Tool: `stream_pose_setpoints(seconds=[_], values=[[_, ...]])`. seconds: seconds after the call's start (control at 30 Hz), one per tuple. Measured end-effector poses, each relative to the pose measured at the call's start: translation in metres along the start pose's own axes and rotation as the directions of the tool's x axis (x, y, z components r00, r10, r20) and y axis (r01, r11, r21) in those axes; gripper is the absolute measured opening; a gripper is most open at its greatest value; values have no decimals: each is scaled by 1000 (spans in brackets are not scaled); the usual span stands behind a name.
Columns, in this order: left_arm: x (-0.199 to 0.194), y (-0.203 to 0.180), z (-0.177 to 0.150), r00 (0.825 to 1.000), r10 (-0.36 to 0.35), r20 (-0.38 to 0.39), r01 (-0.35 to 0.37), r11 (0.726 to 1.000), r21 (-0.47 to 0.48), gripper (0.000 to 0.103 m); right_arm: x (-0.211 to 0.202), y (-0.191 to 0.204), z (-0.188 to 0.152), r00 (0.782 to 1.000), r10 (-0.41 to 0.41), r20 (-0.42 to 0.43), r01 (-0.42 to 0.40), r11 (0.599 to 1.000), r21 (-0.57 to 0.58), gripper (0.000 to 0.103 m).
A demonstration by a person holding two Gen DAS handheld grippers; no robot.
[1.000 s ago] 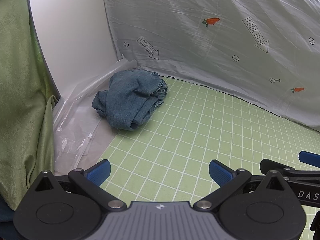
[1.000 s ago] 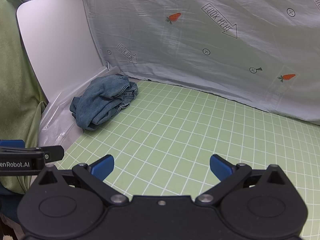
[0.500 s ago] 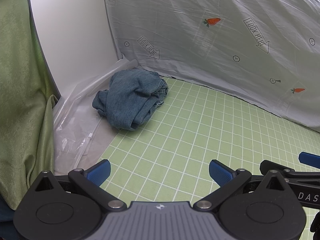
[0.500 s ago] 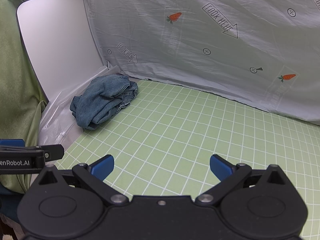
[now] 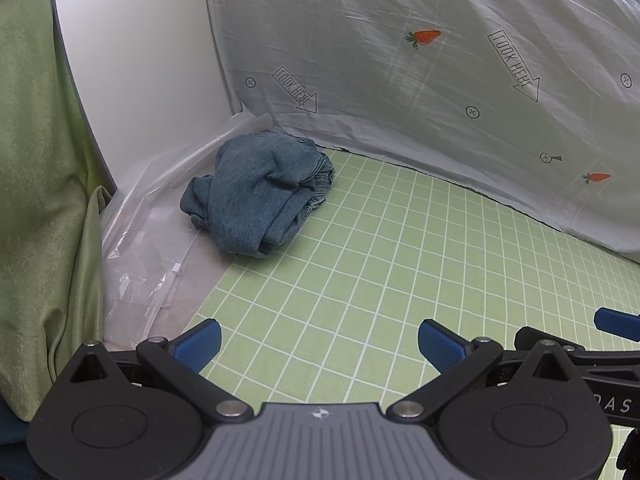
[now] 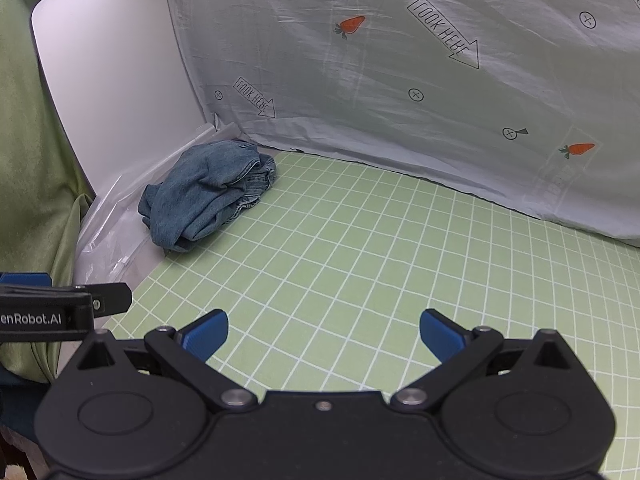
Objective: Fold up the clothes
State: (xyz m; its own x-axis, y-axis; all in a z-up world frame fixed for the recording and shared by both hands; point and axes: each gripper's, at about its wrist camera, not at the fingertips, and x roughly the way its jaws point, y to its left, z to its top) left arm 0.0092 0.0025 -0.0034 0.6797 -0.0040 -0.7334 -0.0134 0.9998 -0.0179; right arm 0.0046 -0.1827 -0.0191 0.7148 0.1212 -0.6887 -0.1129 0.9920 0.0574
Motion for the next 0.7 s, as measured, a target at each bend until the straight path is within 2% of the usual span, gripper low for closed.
stream_pose_setpoints(seconds=[0.37, 0.7], values=[[22, 4, 8, 999, 15, -48, -17, 999, -29, 103, 29, 9, 14, 999, 4, -43, -7, 998, -56, 103], [74, 21, 33, 992, 7, -122, -18, 996, -92, 103, 70, 14, 39, 997, -7, -73, -2, 994, -112, 103]])
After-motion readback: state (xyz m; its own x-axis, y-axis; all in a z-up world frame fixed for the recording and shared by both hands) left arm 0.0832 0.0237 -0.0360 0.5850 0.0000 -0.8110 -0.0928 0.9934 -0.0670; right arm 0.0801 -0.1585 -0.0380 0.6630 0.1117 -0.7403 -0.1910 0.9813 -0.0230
